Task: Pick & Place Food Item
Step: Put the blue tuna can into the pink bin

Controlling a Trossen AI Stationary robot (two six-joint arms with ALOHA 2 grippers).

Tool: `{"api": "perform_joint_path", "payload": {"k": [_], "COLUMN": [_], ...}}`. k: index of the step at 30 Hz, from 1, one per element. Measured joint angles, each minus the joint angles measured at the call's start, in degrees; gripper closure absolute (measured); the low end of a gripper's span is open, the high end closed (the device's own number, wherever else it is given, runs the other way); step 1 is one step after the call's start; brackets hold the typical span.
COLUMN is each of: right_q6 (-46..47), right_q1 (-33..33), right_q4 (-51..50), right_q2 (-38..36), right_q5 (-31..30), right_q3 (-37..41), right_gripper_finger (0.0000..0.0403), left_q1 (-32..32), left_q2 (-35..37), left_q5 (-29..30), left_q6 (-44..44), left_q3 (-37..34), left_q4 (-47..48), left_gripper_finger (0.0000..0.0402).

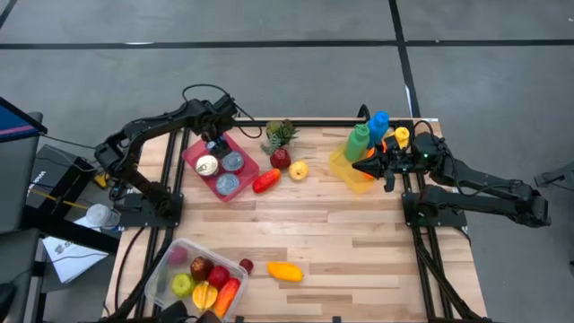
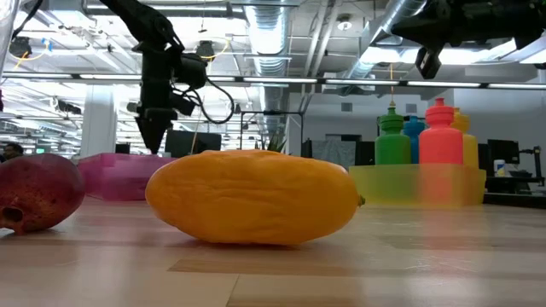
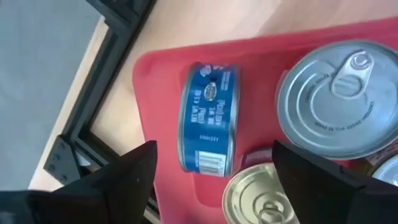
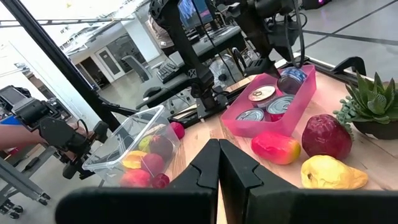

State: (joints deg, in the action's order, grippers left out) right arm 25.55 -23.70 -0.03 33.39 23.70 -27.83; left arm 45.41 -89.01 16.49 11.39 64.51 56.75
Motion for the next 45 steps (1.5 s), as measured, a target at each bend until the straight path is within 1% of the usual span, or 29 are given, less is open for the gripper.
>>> {"api": "perform_joint_path", "payload": {"k": [4, 10, 12, 15, 17, 22, 25, 27, 30, 37, 41, 45], "right_q6": [-0.01, -0.17, -0.47, -0.66, -1.08, -1.47, -1.52, -1.54, -1.54, -1.52, -1.25, -1.12], "right_q1": [0.00, -0.05, -0.07, -0.08, -0.09, -0.09, -0.09, -0.09, -0.09, -0.09, -0.09, -0.09], "right_q4": [0.00, 0.01, 0.00, 0.02, 0.02, 0.02, 0.02, 0.02, 0.02, 0.01, 0.00, -0.59], "right_q2": [0.00, 0.00, 0.00, 0.00, 0.00, 0.00, 0.00, 0.00, 0.00, 0.00, 0.00, 0.00], "right_q5": [0.00, -0.03, -0.52, -1.53, -1.54, -1.55, -1.55, -1.55, -1.54, -1.53, -1.53, -1.55], "right_q3": [0.00, 0.00, 0.00, 0.00, 0.00, 0.00, 0.00, 0.00, 0.00, 0.00, 0.00, 0.00], "right_gripper_finger": [0.0403, 0.0403, 0.0403, 0.0403, 0.0403, 0.0403, 0.0403, 0.0403, 0.0403, 0.0403, 0.0403, 0.0403], "left_q1": [0.00, 0.00, 0.00, 0.20, 0.25, 0.33, 0.34, 0.35, 0.33, 0.33, 0.33, 0.32], "left_q2": [-0.48, -0.42, -0.42, -0.41, 0.34, 1.16, 1.16, 1.14, 1.11, 1.11, 0.90, 3.63], "left_q5": [0.22, 0.28, 0.15, -1.74, -4.42, -6.39, -6.85, -7.98, -7.98, -7.81, -5.92, -4.94], "left_q6": [0.18, 0.27, 0.64, -1.18, -3.16, -4.54, -4.79, -5.59, -6.27, -6.57, -5.37, -4.19], "left_q3": [-0.02, -0.02, 0.32, 1.74, 2.39, 2.07, -0.15, -1.99, -3.73, -3.93, -3.93, -3.95], "left_q4": [-0.04, 0.50, 2.44, 6.41, 7.58, 9.41, 8.52, 6.07, 2.56, -1.27, -2.81, -3.33], "left_gripper_finger": [0.0079, 0.0075, 0.0075, 0.0077, 0.0077, 0.0065, 0.0056, 0.0050, 0.0043, 0.0041, 0.0041, 0.0042]}}
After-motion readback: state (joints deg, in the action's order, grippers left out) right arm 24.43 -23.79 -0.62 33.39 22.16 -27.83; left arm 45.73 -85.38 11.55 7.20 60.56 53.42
